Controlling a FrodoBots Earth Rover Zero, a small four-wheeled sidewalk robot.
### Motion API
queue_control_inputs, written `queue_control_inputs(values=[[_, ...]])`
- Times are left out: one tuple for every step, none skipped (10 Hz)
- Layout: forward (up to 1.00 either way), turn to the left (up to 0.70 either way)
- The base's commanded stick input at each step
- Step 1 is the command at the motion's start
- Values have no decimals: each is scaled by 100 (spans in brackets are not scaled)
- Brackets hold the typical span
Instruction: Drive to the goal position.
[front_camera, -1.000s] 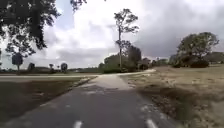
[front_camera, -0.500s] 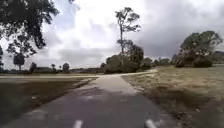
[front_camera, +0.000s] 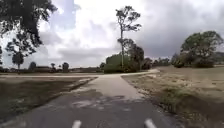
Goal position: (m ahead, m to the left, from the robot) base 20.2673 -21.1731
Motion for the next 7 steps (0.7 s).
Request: queue_control_inputs(values=[[85,0],[85,0],[85,0],[85,0],[85,0],[85,0],[85,0]])
